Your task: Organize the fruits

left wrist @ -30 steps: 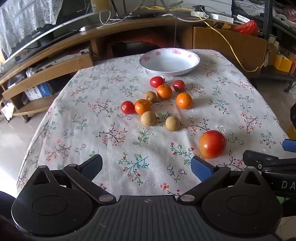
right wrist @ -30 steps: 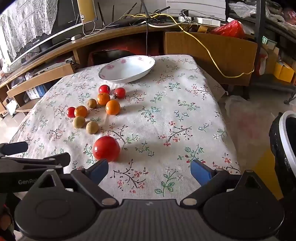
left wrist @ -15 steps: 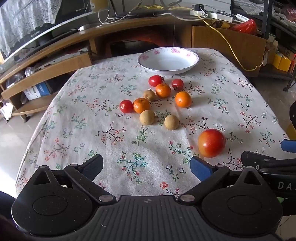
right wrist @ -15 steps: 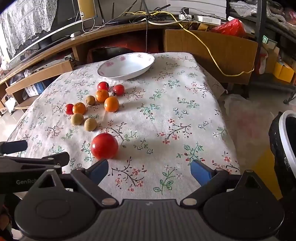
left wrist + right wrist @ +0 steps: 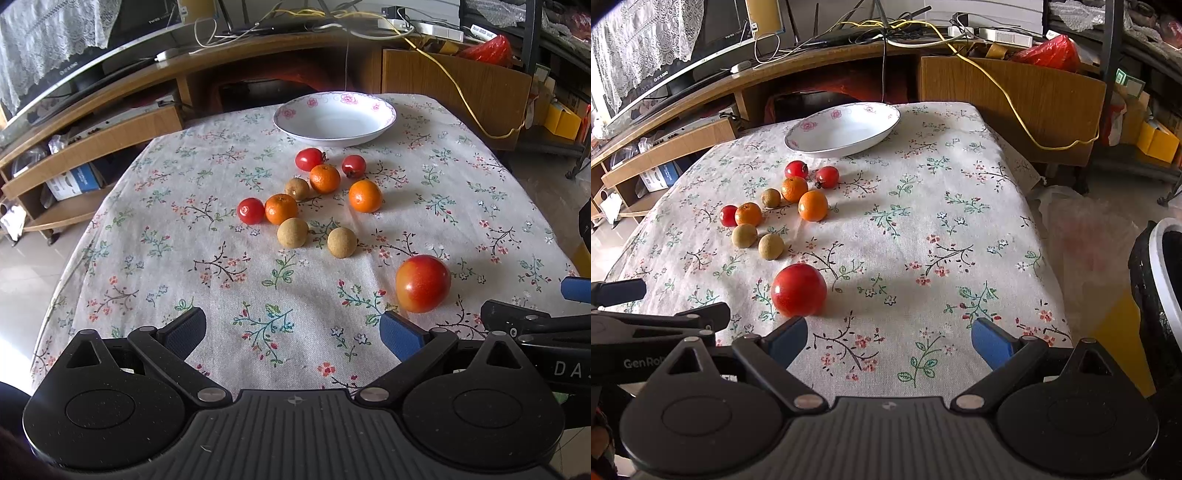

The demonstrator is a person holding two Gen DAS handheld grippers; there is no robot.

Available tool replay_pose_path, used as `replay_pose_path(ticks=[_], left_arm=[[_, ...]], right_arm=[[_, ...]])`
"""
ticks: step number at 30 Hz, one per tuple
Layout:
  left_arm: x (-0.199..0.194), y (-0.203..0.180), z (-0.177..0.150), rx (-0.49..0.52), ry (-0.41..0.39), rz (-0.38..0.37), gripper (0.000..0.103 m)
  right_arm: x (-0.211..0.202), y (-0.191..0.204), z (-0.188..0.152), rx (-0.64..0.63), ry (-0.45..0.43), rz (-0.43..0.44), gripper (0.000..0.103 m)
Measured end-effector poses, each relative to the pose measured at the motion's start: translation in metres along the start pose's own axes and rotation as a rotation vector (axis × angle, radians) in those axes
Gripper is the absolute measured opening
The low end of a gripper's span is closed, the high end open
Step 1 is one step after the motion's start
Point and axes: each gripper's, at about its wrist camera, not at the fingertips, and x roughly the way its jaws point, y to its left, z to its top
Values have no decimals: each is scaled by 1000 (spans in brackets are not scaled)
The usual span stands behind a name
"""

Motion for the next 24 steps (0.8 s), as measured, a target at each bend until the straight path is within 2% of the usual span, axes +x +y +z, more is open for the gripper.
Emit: replay_pose_path(ticks=[24], left_arm=[[4,1,-2,5,16,2,100]], right_arm=[[5,2,0,-3,20,-2,96]])
